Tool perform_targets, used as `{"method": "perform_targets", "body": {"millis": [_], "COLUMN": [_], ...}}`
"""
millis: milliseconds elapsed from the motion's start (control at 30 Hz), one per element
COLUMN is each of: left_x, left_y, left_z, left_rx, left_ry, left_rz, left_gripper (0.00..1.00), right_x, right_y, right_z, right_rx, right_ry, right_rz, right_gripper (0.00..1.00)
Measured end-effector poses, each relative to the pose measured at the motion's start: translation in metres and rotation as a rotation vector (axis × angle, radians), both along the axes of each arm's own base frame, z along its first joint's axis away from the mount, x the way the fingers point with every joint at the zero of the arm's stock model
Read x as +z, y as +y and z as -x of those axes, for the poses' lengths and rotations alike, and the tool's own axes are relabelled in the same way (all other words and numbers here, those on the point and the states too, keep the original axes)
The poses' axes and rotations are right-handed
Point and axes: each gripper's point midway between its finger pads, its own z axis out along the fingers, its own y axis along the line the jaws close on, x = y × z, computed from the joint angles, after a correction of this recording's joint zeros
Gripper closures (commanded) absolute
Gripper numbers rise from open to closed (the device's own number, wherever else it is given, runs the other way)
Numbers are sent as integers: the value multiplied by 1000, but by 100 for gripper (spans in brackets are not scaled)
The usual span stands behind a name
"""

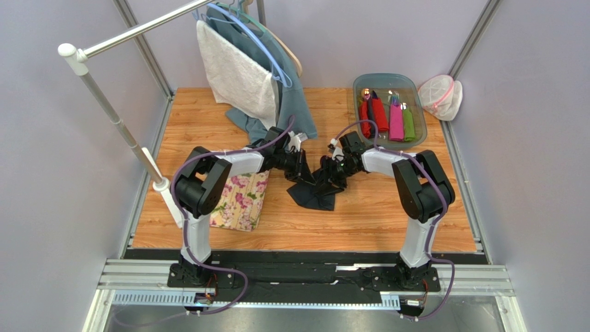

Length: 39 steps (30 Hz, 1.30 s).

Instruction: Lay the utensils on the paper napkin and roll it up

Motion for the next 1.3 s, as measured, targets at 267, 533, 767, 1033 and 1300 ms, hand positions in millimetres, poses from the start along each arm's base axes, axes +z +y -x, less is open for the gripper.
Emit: {"method": "perform_targets", "body": {"millis": [267, 533, 767, 1033, 1300], "left_x": [-15, -34, -42, -42, -36], "left_y": [5, 11, 16, 17, 16], "left_z": [7, 16, 19, 17, 15], "left_rx": [-15, -30, -31, -29, -33], "left_ry": [32, 50, 60, 55, 27], "left_rz": [-42, -112, -152, -165, -153], "left_gripper": [88, 91, 93, 94, 92], "right_x": [-2, 3, 8, 10, -2], "right_y": [-2, 4, 4, -3, -2], "right_z": [-1, 1, 1, -1, 4], "right_rx": [-2, 18, 16, -3, 20], "right_ry": [-6, -7, -16, -42, -47], "right_rz": [10, -24, -24, 29, 80], "right_gripper": [57, 58, 87, 100, 100]}}
